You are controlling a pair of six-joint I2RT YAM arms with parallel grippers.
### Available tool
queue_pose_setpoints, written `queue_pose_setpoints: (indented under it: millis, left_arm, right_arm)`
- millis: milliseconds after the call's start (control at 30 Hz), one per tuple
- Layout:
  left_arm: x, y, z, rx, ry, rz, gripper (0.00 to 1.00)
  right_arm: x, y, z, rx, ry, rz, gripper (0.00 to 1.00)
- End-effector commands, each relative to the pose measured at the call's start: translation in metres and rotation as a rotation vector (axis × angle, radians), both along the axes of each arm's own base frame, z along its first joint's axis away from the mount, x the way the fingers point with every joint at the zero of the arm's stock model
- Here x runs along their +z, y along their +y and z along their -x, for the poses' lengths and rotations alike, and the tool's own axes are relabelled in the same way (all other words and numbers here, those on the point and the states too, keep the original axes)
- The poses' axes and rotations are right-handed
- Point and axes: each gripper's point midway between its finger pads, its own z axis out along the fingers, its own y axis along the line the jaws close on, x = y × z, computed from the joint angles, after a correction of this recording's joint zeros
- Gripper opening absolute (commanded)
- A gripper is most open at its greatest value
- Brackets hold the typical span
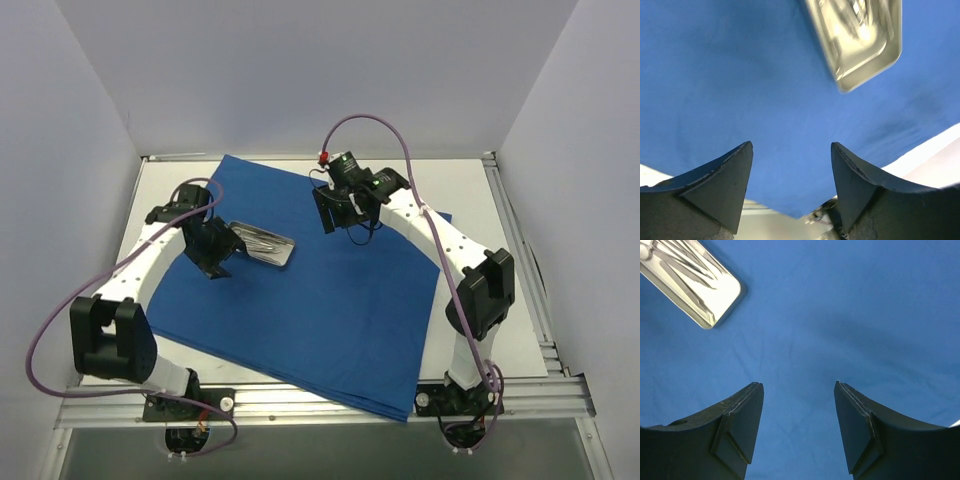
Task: Open and lay out the surgical kit
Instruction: Pick up the container from the surgical kit.
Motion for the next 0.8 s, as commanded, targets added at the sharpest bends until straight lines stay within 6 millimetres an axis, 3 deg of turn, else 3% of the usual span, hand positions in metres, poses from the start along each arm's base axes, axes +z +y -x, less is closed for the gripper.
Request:
queue_pose_setpoints:
  millis: [0,67,100,267,367,633,767]
  left_arm:
    - [0.015,0.001,-0.035,0.124,-0.046,-0.019,0.72]
    - [0.017,-0.002,-0.048,0.130,-0.043,-0.018,0.72]
    - [0.006,-0.002,-0.052,0.135,-0.006,-0.030,0.72]
    - [-0.010,-0.007,-0.067,0.154,0.051,-0.035,0.70]
    - [-0.027,-0.014,-0.071,0.178,0.099,-0.010,0.66]
    - [-0.045,-0.022,-0.079,0.178,0.150,-0.041,0.59]
    - [-0.059,-0.022,-0.085,0.183,0.173,-0.062,0.56]
  right_arm:
    - [-0.003,-0.021,0.014,-0.037,0.032,0.037,0.59]
    - [-0.007,-0.027,0.015,-0.045,0.038,0.039,0.59]
    - [-0.004,-0.028,0.017,-0.043,0.034,0.029,0.59]
    - [0.003,-0.035,0.020,-0.056,0.017,0.002,0.59]
    - [0.006,-0.045,0.019,-0.072,0.007,0.001,0.59]
    - [0.003,-0.084,0.013,-0.142,0.020,-0.028,0.60]
    - [0.001,-0.093,0.013,-0.147,0.027,-0.026,0.60]
